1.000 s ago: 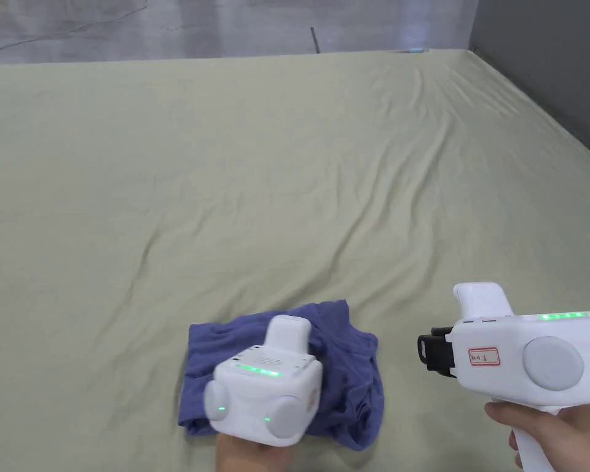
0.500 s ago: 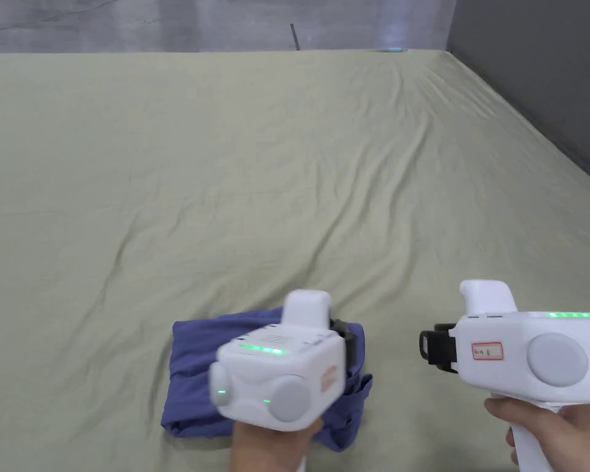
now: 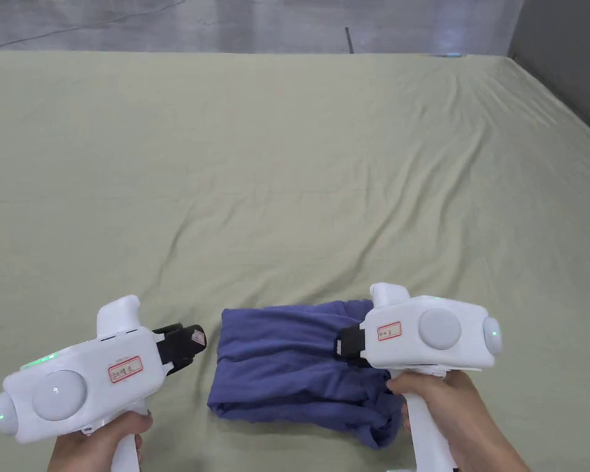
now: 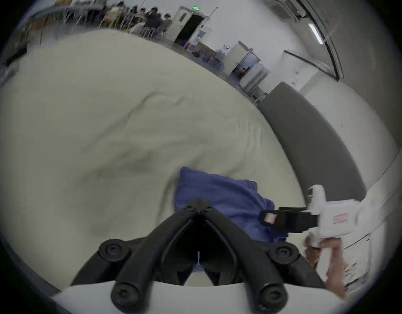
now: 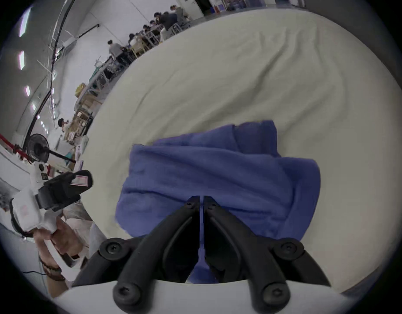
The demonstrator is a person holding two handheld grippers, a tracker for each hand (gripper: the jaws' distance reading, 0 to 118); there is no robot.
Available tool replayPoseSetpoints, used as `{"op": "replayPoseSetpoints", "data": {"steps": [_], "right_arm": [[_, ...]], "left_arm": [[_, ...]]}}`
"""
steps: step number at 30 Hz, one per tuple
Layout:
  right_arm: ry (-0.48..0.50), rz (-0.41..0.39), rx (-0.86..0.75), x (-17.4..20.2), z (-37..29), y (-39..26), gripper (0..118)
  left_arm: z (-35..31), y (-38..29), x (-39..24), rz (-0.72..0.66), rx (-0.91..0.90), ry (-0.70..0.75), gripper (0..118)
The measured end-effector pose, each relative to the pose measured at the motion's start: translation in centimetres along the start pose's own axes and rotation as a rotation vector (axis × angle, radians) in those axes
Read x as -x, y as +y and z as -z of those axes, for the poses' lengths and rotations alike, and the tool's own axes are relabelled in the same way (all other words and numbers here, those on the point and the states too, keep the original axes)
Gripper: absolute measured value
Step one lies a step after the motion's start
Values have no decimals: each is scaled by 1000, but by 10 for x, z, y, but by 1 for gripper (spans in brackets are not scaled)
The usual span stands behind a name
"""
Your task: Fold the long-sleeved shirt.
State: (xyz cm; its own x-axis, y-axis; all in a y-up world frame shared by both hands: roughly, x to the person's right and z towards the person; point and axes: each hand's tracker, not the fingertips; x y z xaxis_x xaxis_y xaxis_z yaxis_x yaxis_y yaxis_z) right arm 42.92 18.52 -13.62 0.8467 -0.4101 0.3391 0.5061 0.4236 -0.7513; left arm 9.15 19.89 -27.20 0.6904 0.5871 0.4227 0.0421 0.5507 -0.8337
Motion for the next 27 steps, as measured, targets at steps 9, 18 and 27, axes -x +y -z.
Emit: {"op": "replayPoseSetpoints", "data": {"steps": [9,18,27], "right_arm": [[-64,97,39,-55,3,-6,5],[-60,70,51,-56,6,-7,5],[-65,119,51,-46,-6,0,5]], "left_arm": [[49,-10,14,-155,128,-120,111],[95,-19,5,-192,191,-158,102],[88,-13,-11,-81,187,-132,7]]}}
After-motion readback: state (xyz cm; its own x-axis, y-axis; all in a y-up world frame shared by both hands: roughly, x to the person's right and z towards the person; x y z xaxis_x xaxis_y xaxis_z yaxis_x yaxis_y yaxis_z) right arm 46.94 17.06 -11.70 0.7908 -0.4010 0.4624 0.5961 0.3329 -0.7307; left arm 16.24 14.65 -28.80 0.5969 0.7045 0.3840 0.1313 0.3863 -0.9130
